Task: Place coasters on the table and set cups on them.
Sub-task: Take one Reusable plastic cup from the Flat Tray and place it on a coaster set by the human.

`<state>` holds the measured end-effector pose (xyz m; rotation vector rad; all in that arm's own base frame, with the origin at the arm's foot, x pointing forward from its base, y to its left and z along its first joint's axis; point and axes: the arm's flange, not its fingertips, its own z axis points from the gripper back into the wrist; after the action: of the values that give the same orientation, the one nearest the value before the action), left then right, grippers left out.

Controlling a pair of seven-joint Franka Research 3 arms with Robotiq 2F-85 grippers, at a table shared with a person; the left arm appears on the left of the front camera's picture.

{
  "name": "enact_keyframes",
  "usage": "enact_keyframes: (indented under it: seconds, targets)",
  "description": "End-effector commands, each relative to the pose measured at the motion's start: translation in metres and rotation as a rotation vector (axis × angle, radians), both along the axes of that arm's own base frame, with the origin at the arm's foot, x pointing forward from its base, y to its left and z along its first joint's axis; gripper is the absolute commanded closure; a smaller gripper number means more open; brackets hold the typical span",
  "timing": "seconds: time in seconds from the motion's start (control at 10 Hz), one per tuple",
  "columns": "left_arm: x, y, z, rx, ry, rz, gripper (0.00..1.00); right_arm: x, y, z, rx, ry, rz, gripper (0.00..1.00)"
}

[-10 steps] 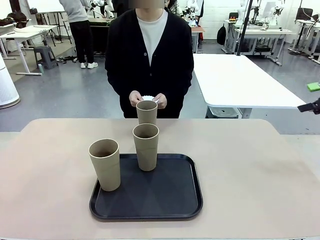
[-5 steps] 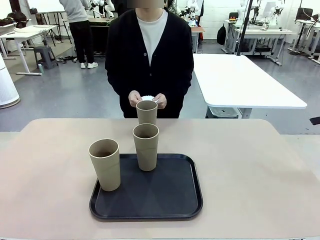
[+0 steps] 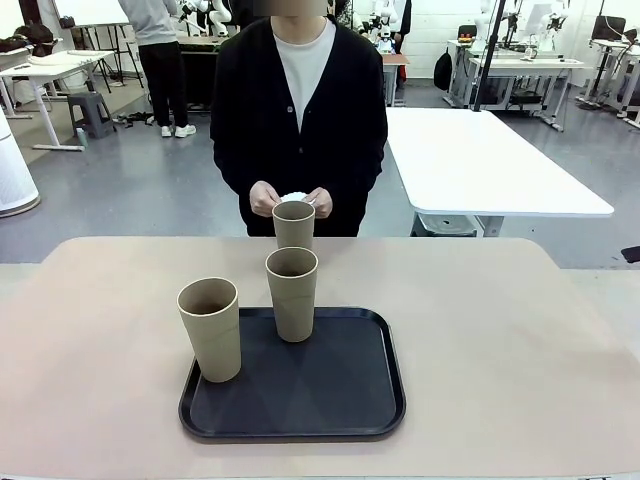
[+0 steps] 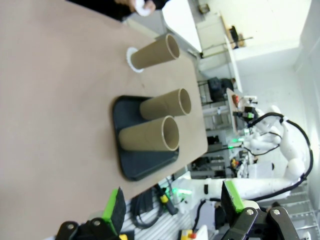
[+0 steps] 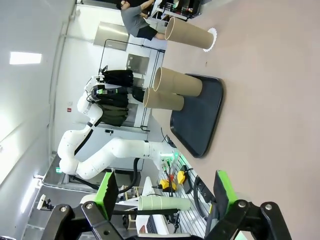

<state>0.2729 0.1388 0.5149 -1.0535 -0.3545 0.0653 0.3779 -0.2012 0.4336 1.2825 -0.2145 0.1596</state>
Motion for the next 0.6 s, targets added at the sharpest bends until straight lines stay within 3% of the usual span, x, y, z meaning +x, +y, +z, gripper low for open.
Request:
enact_keyframes:
  seconds: [0.0, 0.5]
  targets:
    - [0.0, 0.0012, -0.0007, -0.008, -0.025, -0.005, 0.0, 0.0036, -0.0023, 0.0, 0.006, 0.006, 0.011, 0.0]
    - [0.0, 0.0012, -0.0007, -0.008, -0.025, -0.005, 0.0, 0.0036, -0.0023, 0.0, 0.006, 0.006, 0.011, 0.0]
